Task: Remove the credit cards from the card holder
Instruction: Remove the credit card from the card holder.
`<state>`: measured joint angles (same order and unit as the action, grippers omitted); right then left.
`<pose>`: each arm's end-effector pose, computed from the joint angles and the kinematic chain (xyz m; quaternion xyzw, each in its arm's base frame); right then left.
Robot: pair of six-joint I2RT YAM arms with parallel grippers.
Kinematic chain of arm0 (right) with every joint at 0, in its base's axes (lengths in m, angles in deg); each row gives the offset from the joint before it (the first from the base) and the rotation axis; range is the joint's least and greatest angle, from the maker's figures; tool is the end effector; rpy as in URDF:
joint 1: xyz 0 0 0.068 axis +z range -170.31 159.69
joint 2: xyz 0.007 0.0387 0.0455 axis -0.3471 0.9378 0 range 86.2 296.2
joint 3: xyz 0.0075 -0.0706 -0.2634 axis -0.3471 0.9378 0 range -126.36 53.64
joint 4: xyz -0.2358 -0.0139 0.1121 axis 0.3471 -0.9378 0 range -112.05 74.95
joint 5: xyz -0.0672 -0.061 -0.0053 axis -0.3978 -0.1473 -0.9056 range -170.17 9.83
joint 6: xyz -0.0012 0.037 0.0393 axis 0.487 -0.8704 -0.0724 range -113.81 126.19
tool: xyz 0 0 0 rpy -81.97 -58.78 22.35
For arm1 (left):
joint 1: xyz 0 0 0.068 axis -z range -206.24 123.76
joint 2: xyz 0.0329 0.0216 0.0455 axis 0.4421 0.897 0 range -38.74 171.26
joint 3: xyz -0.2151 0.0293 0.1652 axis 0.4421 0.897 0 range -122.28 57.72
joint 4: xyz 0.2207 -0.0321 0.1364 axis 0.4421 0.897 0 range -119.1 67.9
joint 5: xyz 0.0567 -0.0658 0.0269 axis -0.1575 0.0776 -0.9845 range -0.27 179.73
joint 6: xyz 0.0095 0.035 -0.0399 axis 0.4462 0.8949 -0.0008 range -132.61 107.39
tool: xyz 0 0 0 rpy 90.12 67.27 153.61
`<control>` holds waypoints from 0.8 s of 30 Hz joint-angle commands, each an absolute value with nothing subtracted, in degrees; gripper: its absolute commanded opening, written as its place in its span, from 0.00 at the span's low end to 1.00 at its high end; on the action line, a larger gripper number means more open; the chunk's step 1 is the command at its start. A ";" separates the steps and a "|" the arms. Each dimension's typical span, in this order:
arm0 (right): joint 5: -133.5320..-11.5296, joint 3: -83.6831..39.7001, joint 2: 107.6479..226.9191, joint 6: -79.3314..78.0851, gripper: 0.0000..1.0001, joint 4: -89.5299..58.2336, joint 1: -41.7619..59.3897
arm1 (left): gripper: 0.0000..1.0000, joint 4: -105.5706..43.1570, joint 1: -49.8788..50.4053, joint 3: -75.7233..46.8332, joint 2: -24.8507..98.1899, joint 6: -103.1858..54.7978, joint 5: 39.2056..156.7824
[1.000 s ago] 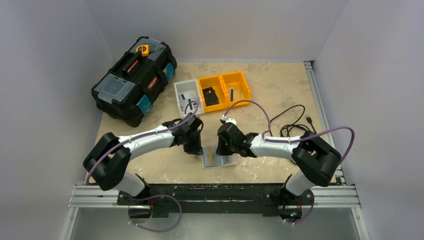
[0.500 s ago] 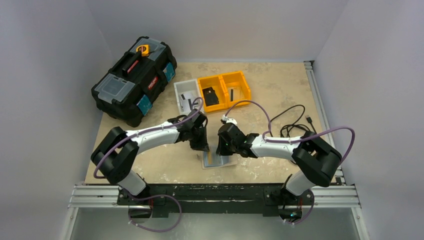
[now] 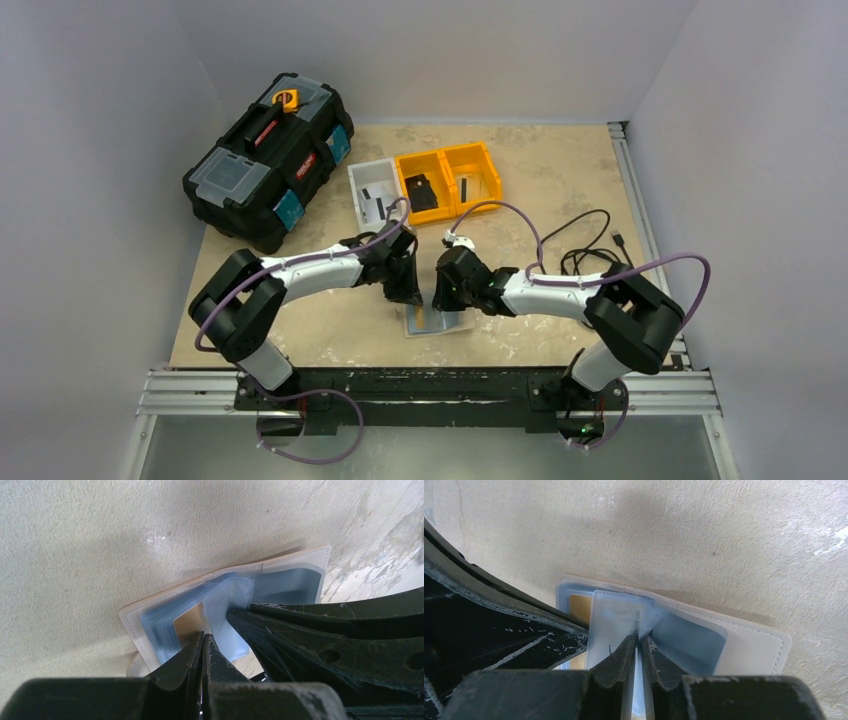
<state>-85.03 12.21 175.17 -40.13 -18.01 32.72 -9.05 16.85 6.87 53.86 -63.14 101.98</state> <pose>0.1795 0.2335 0.1527 -0.0407 0.9395 0.2316 0.2489 0.2183 -0.2147 0.1630 -0.0366 0.9640 -0.2475 0.0904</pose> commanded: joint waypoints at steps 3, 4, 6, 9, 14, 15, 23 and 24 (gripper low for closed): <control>-84.18 13.00 173.25 -39.93 0.19 -22.32 33.27 | 0.00 -8.47 18.07 5.99 55.42 -62.93 102.55; -84.33 12.41 172.27 -39.86 0.21 -23.29 33.30 | 0.00 -8.45 18.21 5.84 55.60 -63.01 102.67; -84.96 11.19 170.43 -39.67 0.25 -24.83 33.29 | 0.00 -8.60 18.45 5.53 55.84 -63.31 102.90; -86.35 9.67 167.38 -39.64 0.28 -27.49 33.32 | 0.00 -8.92 18.78 5.14 55.72 -63.75 103.40; -89.55 8.31 162.31 -39.90 0.33 -32.15 33.30 | 0.00 -8.80 19.44 3.50 55.55 -64.09 104.49; -90.31 8.37 161.18 -40.01 0.33 -32.89 33.30 | 0.00 -8.91 19.73 2.91 55.71 -64.26 104.72; -93.30 11.30 152.31 -41.75 0.34 -36.76 33.30 | 0.00 -11.26 22.50 -1.63 60.31 -66.08 107.11; -93.35 11.74 151.68 -42.06 0.34 -37.06 33.26 | 0.00 -11.69 22.70 -2.07 61.24 -66.41 107.40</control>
<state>-90.35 10.68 154.63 -40.55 -34.47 33.05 -8.87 21.58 1.15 58.38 -64.51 104.98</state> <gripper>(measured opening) 0.340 0.003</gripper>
